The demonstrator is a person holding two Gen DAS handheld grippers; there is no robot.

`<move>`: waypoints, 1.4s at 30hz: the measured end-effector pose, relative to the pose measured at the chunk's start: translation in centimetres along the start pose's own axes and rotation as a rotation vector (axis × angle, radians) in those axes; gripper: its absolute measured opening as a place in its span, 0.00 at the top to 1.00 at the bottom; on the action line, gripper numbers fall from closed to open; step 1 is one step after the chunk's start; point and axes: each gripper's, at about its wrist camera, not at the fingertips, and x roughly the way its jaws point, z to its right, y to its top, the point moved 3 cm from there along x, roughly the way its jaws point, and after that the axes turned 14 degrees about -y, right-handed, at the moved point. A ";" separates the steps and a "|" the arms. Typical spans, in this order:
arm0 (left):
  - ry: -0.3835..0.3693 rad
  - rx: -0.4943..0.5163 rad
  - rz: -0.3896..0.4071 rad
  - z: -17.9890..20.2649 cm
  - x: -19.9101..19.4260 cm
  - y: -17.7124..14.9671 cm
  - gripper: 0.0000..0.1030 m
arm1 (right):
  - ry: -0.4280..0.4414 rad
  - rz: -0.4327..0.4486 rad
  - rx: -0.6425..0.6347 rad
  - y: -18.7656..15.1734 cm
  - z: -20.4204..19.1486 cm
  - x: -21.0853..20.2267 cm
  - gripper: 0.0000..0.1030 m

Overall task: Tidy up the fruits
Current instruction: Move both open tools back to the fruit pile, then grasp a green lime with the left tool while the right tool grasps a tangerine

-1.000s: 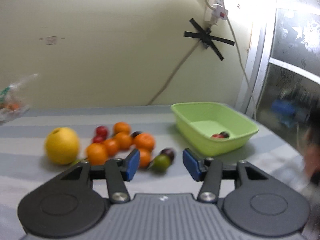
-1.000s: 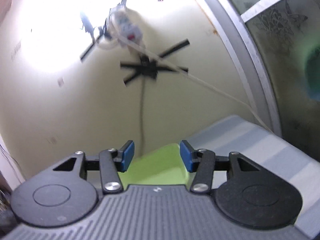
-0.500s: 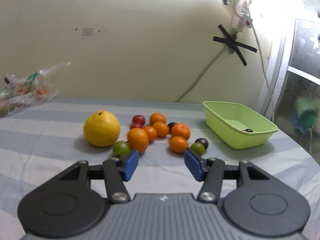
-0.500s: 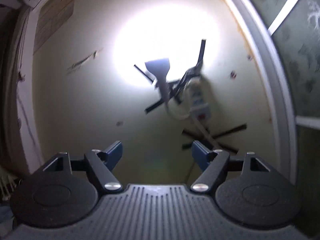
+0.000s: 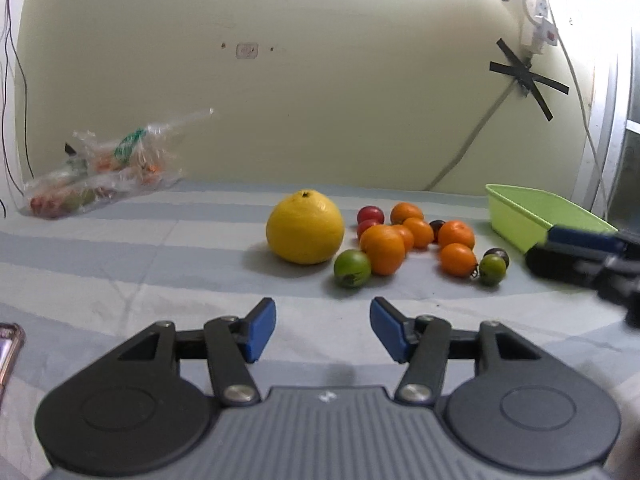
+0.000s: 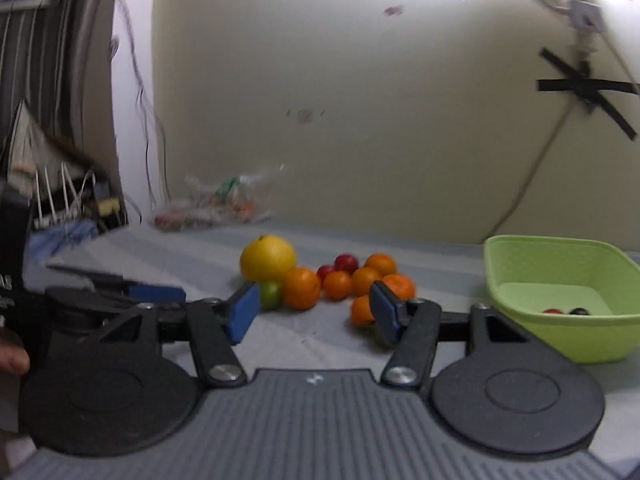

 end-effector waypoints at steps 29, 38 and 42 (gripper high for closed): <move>-0.140 -0.028 -0.115 -2.0 7.0 3.1 0.49 | 0.104 -0.319 0.185 2.4 3.2 9.6 0.66; -0.129 -0.026 -0.126 -1.5 8.1 3.4 0.72 | 0.111 -0.303 0.377 -0.5 6.7 4.2 0.66; -0.180 -0.049 -0.106 -0.5 6.7 2.7 0.72 | 0.145 -0.303 0.432 -0.7 6.9 3.5 0.66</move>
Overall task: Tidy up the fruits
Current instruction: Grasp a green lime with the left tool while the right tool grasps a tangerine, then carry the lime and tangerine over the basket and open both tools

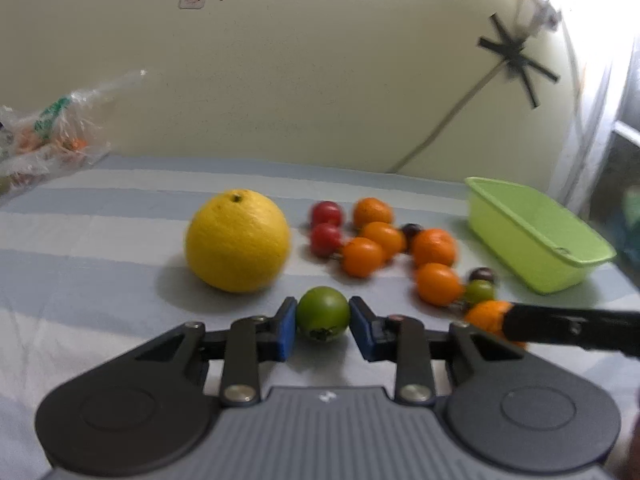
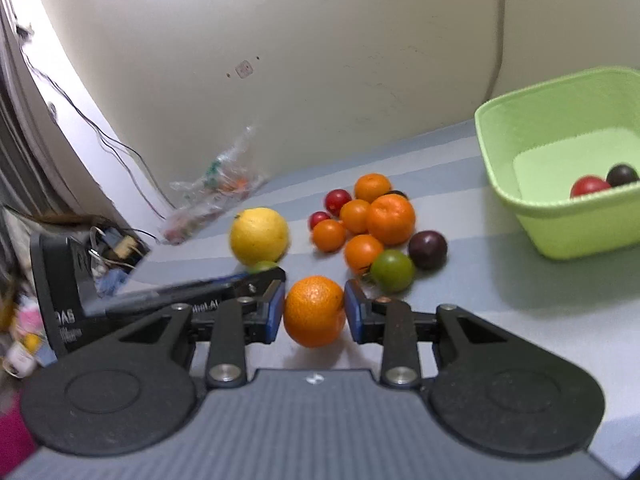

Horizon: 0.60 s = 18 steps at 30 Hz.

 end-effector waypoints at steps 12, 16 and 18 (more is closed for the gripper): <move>-0.170 -0.060 -0.004 3.5 -1.9 -2.7 0.72 | -0.016 -0.004 0.006 -1.2 1.7 -1.3 0.66; -0.198 -0.065 -0.012 4.5 -1.4 -2.4 0.72 | -0.025 0.030 0.036 -0.7 2.4 -2.1 0.67; -0.220 -0.065 -0.014 5.1 -0.8 -1.6 0.72 | -0.034 0.072 0.030 -0.1 2.8 -2.9 0.67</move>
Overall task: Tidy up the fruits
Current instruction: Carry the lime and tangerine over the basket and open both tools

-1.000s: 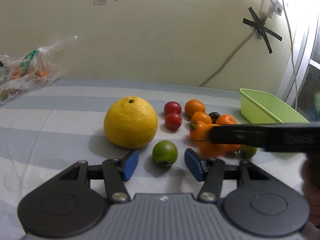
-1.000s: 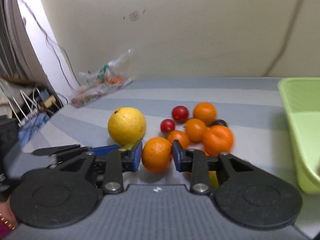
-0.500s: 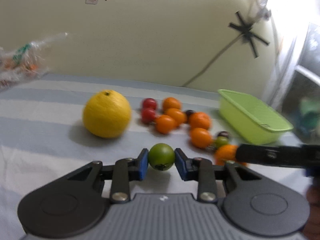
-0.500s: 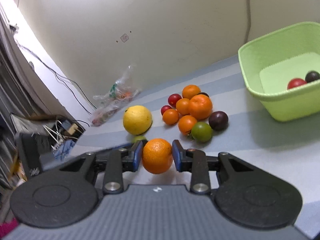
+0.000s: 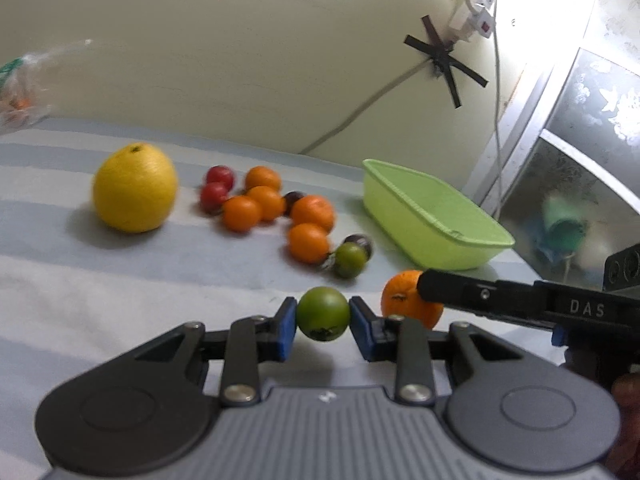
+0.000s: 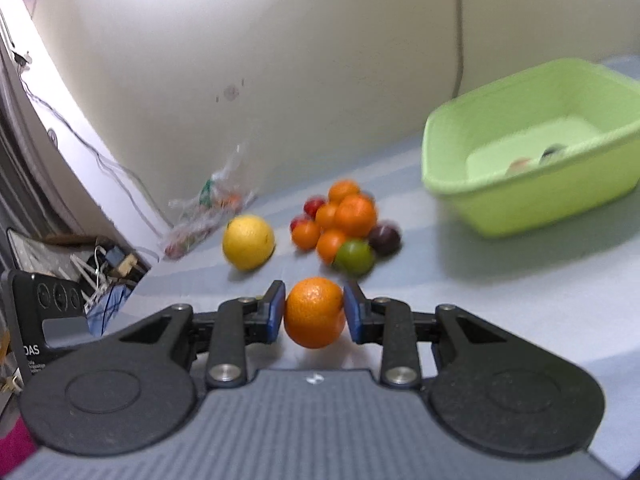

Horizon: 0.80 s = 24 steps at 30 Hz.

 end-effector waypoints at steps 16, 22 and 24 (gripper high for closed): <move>-0.107 0.141 -0.042 8.0 14.7 9.1 0.72 | -0.315 0.392 0.022 8.5 9.5 -2.1 0.84; -0.073 0.153 -0.098 8.2 17.1 8.4 0.60 | -0.304 0.360 0.068 8.5 11.2 -1.9 0.81; -0.040 0.149 -0.116 8.0 17.3 8.2 0.43 | -0.304 0.368 0.070 8.4 11.2 -2.5 0.81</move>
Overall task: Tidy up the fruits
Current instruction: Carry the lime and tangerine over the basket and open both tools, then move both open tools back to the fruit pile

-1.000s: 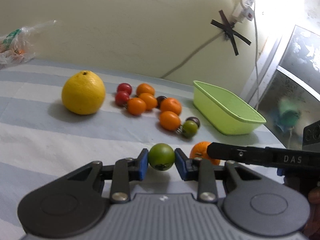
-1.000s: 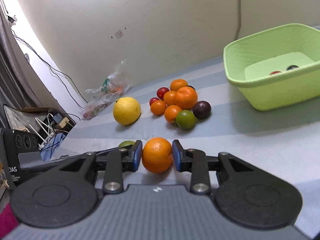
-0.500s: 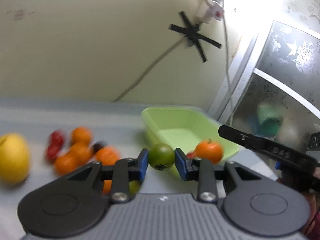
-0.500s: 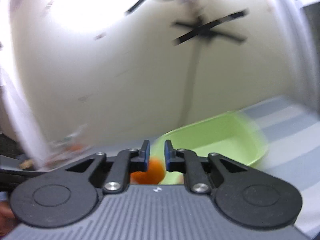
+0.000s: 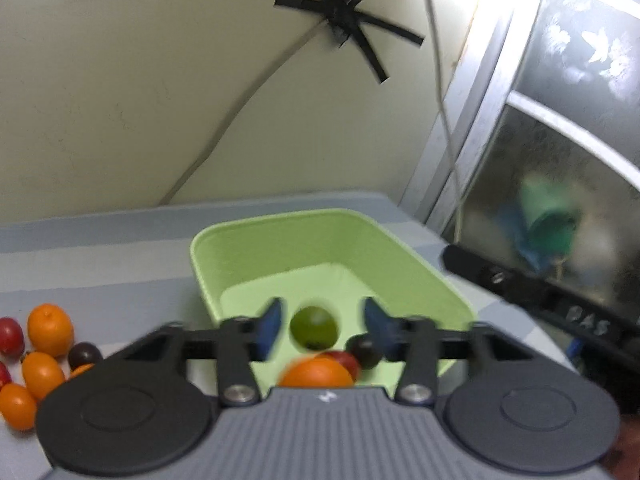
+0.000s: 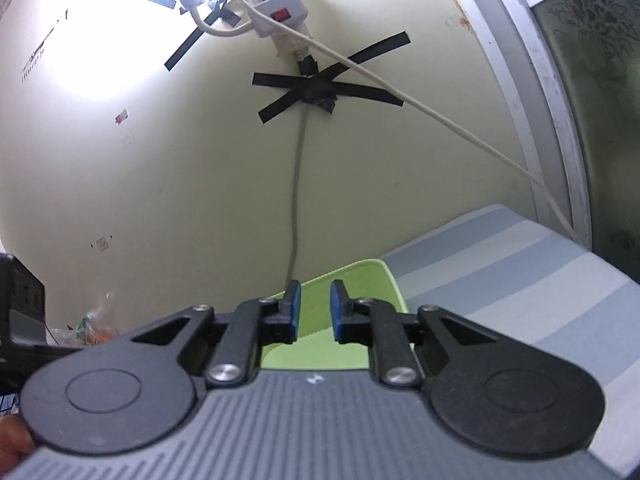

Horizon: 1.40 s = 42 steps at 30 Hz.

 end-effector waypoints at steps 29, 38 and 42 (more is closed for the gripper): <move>0.382 -0.239 0.255 -13.7 -24.7 -11.0 0.43 | 0.265 -0.155 -0.381 -7.1 -13.9 -1.3 0.80; 0.086 -0.146 0.126 -9.3 -16.1 -7.7 0.48 | 0.196 -0.265 -0.542 -9.6 -16.1 1.4 0.60; 0.068 -0.203 0.075 -10.2 -13.3 -7.0 0.52 | 0.172 -0.254 -0.626 -10.4 -16.9 1.4 0.69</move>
